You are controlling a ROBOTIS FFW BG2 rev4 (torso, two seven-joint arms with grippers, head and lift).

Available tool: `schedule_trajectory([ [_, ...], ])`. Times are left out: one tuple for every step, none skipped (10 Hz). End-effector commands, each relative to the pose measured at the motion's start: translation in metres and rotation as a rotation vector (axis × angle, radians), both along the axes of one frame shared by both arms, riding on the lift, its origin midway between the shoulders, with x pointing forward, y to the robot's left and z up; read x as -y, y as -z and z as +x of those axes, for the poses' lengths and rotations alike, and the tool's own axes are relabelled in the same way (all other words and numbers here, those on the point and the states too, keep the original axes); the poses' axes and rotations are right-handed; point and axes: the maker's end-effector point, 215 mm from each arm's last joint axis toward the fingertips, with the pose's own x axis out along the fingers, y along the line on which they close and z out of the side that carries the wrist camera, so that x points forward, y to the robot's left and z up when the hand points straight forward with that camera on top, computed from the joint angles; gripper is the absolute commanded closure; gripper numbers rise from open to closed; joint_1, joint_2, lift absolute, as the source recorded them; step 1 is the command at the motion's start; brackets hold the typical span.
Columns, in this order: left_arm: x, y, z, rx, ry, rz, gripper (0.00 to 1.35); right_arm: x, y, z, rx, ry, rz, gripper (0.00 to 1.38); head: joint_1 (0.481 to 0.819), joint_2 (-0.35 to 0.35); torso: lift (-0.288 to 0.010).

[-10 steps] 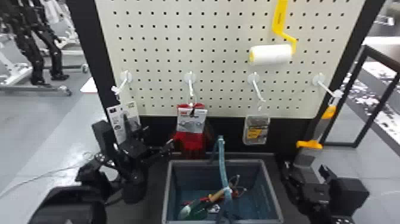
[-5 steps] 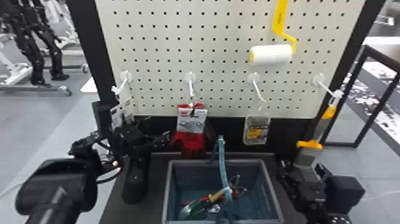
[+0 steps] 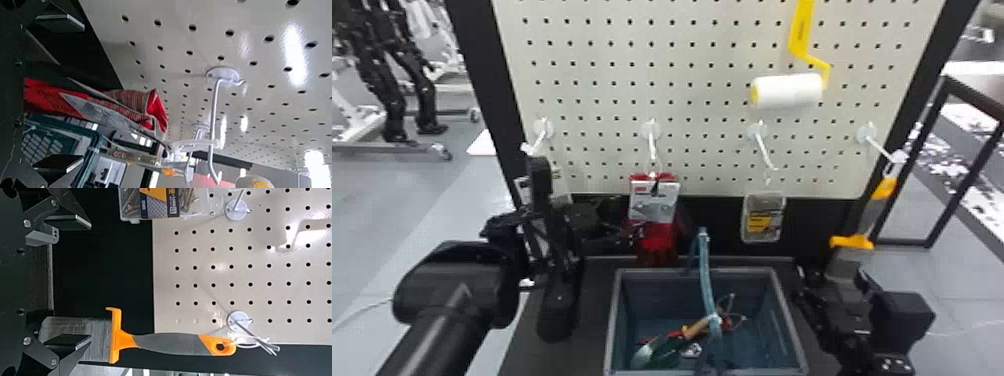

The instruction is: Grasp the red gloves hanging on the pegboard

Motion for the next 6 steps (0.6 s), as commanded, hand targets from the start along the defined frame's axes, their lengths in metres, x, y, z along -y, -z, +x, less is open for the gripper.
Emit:
schedule_trajectory([
  [0.013,-0.001,-0.003,-0.004,0.035,0.009,0.13,-0.001,0.0,0.001,0.0,-0.001,0.0,0.27,0.549,0.0,-0.1],
  [0.02,0.0,-0.005,-0.007,0.049,0.015,0.13,-0.001,0.0,0.001,0.0,-0.001,0.0,0.27,0.549,0.0,-0.1],
  [0.023,0.002,-0.006,-0.013,0.057,0.021,0.13,-0.001,0.0,0.001,0.0,-0.001,0.0,0.27,0.549,0.0,-0.1],
  [0.025,0.003,-0.007,-0.017,0.067,0.026,0.13,-0.002,-0.001,0.001,0.003,-0.003,-0.001,0.27,0.549,0.0,-0.1],
  [0.027,0.004,-0.008,-0.019,0.074,0.031,0.13,-0.002,-0.002,0.002,0.007,-0.002,-0.001,0.27,0.549,0.0,-0.1],
  [0.029,0.006,-0.009,-0.025,0.082,0.035,0.13,-0.001,-0.002,0.002,0.007,-0.001,-0.001,0.27,0.549,0.0,-0.1],
])
